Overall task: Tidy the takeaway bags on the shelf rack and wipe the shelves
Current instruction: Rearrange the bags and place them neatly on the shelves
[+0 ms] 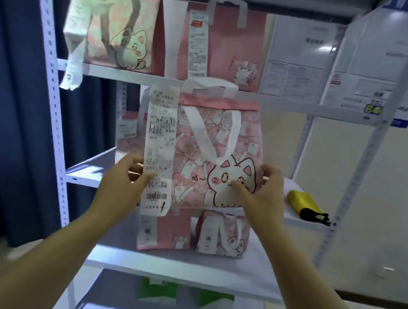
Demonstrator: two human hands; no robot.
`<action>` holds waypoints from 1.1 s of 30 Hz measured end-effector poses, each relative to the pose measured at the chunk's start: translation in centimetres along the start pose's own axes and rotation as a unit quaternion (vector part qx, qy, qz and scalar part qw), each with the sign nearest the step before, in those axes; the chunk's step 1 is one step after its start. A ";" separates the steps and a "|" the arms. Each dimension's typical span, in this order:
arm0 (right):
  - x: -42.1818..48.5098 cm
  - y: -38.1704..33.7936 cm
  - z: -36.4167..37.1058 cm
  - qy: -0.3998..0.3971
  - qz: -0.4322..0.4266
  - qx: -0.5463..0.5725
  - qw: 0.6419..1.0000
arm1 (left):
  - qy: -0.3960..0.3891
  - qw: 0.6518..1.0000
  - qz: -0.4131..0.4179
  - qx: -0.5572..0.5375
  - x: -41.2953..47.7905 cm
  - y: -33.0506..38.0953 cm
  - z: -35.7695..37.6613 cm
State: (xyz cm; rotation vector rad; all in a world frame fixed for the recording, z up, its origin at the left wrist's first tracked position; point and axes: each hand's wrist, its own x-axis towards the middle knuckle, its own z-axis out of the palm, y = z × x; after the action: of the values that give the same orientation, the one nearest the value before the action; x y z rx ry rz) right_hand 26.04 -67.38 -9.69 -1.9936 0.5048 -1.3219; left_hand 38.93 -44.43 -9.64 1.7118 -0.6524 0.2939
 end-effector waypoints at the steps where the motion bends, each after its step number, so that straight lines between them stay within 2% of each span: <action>1: -0.1 0.2 0.9 -0.015 0.001 0.004 1.000 | 0.007 1.000 -0.013 0.009 0.0 -0.6 -0.4; 10: 0.8 3.1 3.9 -0.076 0.044 0.047 0.995 | 0.011 0.998 -0.057 0.022 0.9 -3.0 0.8; 17: 2.6 8.7 -0.2 -0.041 0.106 0.023 0.993 | -0.049 0.998 -0.050 0.008 1.7 -2.9 8.7; 21: 4.0 11.7 -3.5 -0.025 0.122 -0.034 0.992 | -0.079 0.996 -0.045 0.004 2.0 -2.3 13.8; 33: 7.8 16.7 -10.0 0.101 0.146 -0.058 0.982 | -0.164 0.986 0.003 -0.028 4.1 -0.5 23.9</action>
State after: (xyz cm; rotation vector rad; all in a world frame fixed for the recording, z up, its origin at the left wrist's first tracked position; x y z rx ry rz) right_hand 20.96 -87.24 -14.16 -1.7989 0.9507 -1.3396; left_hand 38.92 -68.35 -13.82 1.7203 -0.8970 -0.0058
